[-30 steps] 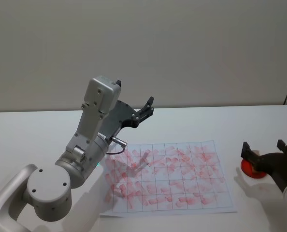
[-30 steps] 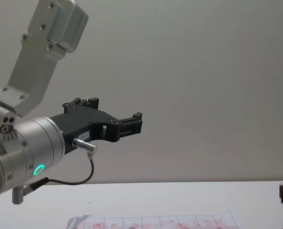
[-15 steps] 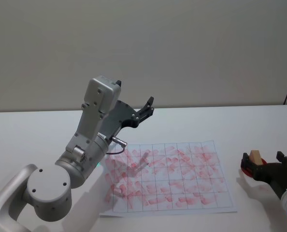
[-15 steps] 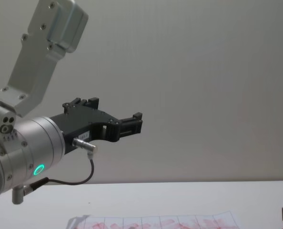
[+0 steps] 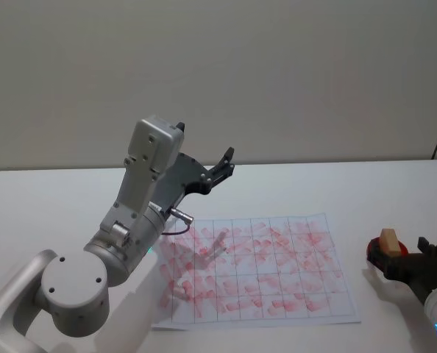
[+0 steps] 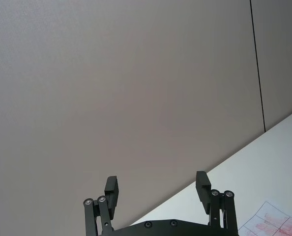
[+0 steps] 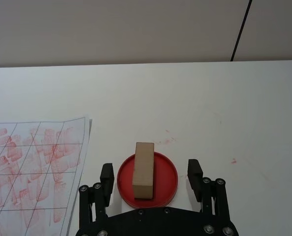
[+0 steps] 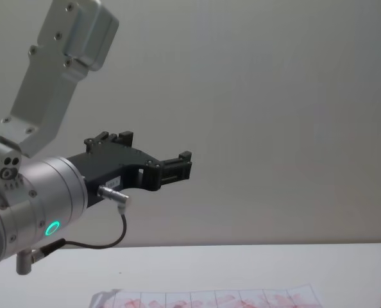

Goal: Use the one hand to pick up the stamp and affix it onto the A4 paper.

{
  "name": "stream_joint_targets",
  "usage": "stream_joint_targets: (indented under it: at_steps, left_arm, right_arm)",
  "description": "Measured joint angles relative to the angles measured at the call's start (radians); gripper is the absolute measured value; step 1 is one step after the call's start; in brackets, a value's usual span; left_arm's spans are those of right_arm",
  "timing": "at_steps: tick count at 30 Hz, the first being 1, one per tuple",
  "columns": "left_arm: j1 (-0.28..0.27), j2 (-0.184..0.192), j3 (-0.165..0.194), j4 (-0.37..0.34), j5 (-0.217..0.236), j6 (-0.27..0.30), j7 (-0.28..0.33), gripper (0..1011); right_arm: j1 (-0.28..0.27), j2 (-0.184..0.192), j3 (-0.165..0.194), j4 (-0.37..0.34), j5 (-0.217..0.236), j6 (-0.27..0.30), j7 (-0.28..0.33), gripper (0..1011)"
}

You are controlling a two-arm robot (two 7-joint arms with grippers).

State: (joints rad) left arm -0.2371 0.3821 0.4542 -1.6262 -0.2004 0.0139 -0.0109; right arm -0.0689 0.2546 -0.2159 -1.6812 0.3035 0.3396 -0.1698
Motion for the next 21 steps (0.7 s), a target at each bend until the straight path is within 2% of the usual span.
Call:
stream_joint_targets:
  at_steps: [3,7,10,14,21]
  left_arm:
    - [0.0,0.0,0.0,0.0,0.0,0.0,0.0,1001]
    - [0.0,0.0,0.0,0.0,0.0,0.0,0.0,1001]
    - [0.0,0.0,0.0,0.0,0.0,0.0,0.0,1001]
    - [0.0,0.0,0.0,0.0,0.0,0.0,0.0,1001]
    - [0.0,0.0,0.0,0.0,0.0,0.0,0.0,1001]
  right_arm:
    - [0.003,-0.002,0.0,0.004,-0.002,0.005,0.001,901]
    - [0.005,-0.004,0.0,0.008,-0.005,0.009,0.003,761]
    - [0.007,-0.005,0.0,0.011,-0.006,0.011,0.004,705]
    - [0.009,-0.006,0.0,0.013,-0.007,0.013,0.004,546]
    - [0.01,-0.007,0.0,0.016,-0.009,0.016,0.005,342]
